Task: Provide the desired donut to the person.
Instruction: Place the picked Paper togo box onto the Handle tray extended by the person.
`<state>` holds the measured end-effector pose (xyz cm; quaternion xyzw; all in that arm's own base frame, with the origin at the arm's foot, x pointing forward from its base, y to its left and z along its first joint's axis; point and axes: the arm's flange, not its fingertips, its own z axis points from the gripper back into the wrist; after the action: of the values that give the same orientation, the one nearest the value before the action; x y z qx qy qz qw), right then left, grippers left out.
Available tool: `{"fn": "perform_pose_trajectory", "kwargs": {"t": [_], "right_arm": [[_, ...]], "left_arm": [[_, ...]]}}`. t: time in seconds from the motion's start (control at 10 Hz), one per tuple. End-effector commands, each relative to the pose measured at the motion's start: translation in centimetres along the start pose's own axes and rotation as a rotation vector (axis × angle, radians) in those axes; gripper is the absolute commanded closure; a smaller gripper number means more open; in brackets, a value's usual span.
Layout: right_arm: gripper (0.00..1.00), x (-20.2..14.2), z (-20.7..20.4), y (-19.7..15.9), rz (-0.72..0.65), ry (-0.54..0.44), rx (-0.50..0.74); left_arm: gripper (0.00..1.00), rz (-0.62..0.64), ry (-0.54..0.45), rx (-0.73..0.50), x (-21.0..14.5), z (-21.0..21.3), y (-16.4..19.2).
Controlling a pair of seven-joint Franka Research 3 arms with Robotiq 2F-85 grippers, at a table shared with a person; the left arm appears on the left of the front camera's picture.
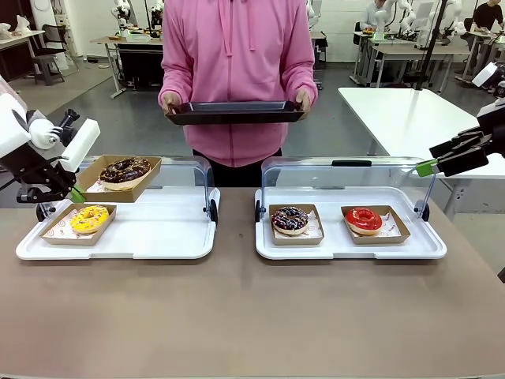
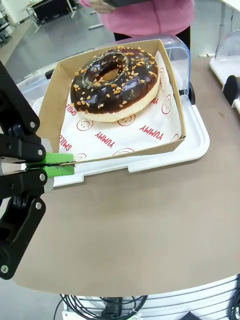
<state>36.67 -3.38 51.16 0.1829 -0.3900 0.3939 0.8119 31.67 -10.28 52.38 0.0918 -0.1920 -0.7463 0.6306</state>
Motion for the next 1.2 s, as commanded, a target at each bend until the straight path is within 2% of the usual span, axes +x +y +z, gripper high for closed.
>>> {"fn": "perform_pose_trajectory", "kwargs": {"t": [0.0,1.1], "right_arm": [[0.00,-0.18,-0.10,-0.03,0.009,0.001,0.011],[0.00,-0.18,-0.10,-0.03,0.009,0.001,0.011]], "left_arm": [[1.00,0.013,0.006,-0.001,0.26,0.28,-0.21],[1.00,0.013,0.006,-0.001,0.26,0.28,-0.21]]}}
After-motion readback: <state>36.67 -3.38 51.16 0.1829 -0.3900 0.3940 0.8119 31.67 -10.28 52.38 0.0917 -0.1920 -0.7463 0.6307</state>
